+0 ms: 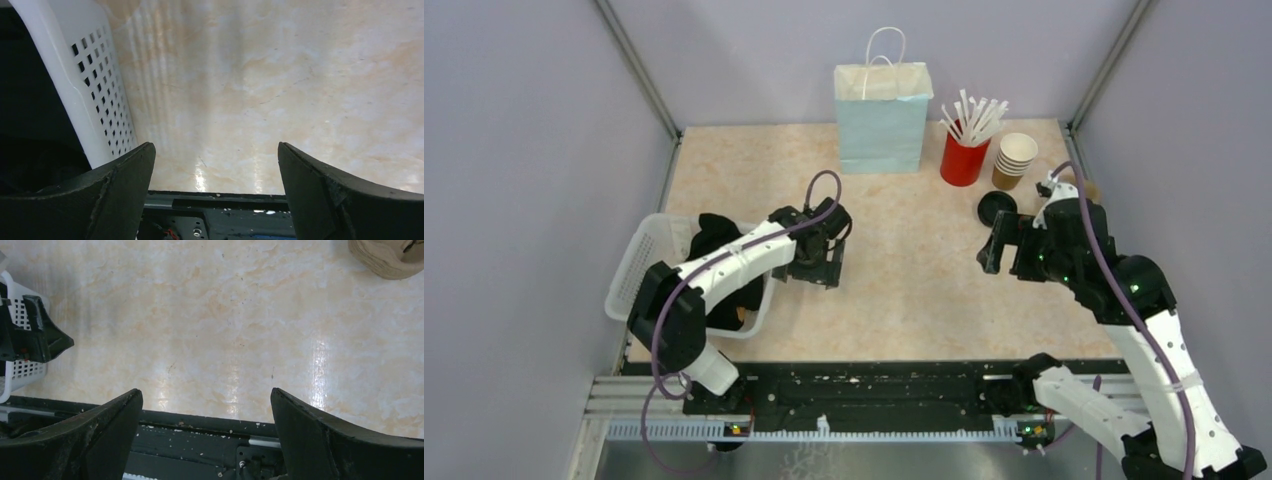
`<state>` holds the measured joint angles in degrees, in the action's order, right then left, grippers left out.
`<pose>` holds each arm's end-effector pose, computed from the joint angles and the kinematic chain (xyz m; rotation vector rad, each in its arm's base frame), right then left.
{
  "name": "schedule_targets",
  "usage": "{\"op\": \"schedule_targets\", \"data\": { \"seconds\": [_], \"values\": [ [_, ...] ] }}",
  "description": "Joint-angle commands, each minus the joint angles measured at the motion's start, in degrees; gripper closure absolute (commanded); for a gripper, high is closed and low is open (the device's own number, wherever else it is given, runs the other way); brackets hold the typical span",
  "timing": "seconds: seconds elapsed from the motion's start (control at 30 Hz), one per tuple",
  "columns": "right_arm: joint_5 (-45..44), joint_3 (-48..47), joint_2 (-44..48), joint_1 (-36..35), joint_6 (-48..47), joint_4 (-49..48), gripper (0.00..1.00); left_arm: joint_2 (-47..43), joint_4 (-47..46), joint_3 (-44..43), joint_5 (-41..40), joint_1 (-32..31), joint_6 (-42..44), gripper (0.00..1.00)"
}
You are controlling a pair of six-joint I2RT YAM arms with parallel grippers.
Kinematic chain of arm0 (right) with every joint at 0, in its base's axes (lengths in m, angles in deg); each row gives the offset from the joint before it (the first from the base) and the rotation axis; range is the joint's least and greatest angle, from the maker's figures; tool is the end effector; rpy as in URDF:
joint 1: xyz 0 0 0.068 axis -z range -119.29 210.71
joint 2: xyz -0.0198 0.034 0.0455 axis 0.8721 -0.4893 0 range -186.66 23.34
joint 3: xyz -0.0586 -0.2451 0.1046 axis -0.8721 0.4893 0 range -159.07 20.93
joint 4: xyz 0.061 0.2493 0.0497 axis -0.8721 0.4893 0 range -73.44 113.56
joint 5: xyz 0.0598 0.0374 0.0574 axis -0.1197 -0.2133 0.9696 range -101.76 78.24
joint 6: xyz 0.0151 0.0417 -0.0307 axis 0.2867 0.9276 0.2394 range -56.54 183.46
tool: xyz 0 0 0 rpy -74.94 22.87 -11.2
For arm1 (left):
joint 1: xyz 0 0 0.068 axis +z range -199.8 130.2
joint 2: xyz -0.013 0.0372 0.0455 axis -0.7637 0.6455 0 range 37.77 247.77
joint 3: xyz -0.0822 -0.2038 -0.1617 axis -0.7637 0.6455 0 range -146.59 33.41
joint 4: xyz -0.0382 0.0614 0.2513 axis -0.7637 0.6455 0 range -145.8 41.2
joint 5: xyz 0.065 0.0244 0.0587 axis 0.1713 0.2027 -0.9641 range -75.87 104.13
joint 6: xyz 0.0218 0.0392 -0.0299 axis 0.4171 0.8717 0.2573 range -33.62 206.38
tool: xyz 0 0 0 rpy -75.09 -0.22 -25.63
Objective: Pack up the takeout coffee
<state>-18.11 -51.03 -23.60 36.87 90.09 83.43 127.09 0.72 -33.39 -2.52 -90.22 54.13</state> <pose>0.1094 0.0440 0.3914 0.1139 2.3147 0.3252 0.2250 -0.1782 0.2330 0.1609 2.8072 0.1715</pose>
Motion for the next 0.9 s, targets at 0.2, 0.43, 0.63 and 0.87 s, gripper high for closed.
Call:
{"op": "schedule_targets", "data": {
  "seconds": [0.2, 0.43, 0.63, 0.87],
  "values": [
    [-8.09, -1.58, -12.30, 3.53, -3.65, -9.22, 0.02, -9.85, -9.42, -10.61, 18.94, -1.84, 1.05, 0.01],
    [-0.76, -7.98, -28.55, 22.00, 0.96, -23.04, 0.16, -11.42, -14.27, -12.11, 22.36, -1.85, 7.01, 0.02],
    [-10.92, -18.68, -43.56, 23.54, -0.15, -27.68, 0.20, -10.76, -16.97, -11.67, 23.69, -1.85, 15.74, 0.01],
    [-19.29, -32.77, -58.95, 23.66, -3.49, -27.35, 0.32, -7.54, -18.88, -12.57, 22.98, -1.85, 23.89, 0.02]
  ]
}}
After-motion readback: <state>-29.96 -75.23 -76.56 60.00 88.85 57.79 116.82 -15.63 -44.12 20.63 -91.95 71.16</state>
